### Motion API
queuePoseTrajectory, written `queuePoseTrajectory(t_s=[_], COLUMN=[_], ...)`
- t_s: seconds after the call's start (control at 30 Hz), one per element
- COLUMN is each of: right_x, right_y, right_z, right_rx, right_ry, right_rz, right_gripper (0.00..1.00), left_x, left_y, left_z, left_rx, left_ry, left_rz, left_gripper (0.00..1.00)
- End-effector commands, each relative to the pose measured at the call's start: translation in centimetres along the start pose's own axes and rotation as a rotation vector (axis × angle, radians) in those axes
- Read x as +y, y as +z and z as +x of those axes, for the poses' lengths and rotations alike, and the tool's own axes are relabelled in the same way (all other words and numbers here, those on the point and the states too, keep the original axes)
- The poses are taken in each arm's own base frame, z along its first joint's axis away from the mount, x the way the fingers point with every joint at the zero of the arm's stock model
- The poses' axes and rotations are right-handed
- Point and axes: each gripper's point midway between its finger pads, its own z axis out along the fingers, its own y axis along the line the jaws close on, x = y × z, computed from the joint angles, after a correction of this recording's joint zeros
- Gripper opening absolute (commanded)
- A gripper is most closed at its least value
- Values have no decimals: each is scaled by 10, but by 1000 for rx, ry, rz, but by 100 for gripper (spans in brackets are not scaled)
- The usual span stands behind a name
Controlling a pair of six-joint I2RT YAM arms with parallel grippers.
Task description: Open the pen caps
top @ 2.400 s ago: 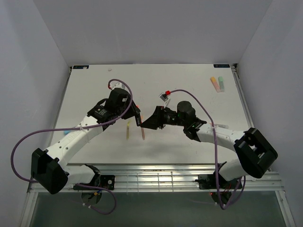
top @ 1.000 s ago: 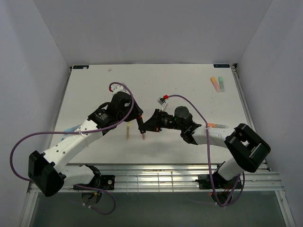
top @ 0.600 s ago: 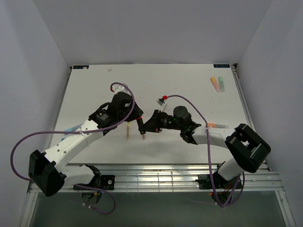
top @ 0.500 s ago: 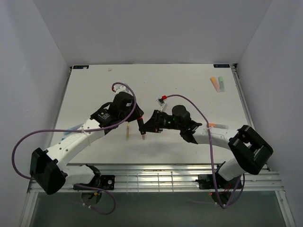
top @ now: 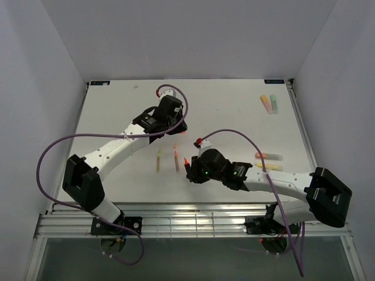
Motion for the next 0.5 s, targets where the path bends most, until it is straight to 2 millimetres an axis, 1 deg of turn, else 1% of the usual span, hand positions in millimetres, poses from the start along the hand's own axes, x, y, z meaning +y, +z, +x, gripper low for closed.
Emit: queuePoseTrajectory(t_s=[0.0, 0.03, 0.1, 0.13, 0.17, 0.2, 0.23, 0.27, 0.3, 0.33, 0.37, 0.43, 0.47], right_x=[-30, -37, -46, -48, -48, -51, -54, -53, -51, -50, -52, -50, -52], right_y=[-11, -11, -11, -10, -8, -7, -5, -2, -1, 0, 3, 6, 9], right_z=[-5, -10, -13, -14, -17, -15, -15, -12, -15, -16, -14, -18, -15], right_rx=[-59, -67, -67, -63, -70, -55, -56, -36, -46, -47, -39, -43, -33], right_ry=[9, 34, 73, 88, 103, 129, 165, 186, 204, 223, 233, 247, 259], right_rz=[64, 69, 66, 62, 47, 26, 22, -5, -51, -64, -68, -107, -115], right_gripper=[8, 8, 8, 8, 8, 8, 8, 8, 8, 8, 8, 8, 8], left_x=[-18, -19, -24, -23, -23, -22, -19, -20, -18, -14, -12, -9, -4], left_y=[-5, -2, 4, 12, 16, 21, 32, 37, 42, 53, 57, 66, 75], left_z=[-17, -16, -11, -3, 1, 5, 15, 17, 22, 30, 32, 34, 38], left_rx=[-30, -21, 3, 27, 43, 59, 92, 104, 120, 146, 152, 153, 167], left_ry=[45, 60, 99, 117, 137, 150, 167, 179, 195, 209, 220, 240, 252], left_rz=[75, 77, 114, 111, 113, 116, 105, 106, 106, 91, 82, 61, 40], left_gripper=[0, 0, 0, 0, 0, 0, 0, 0, 0, 0, 0, 0, 0])
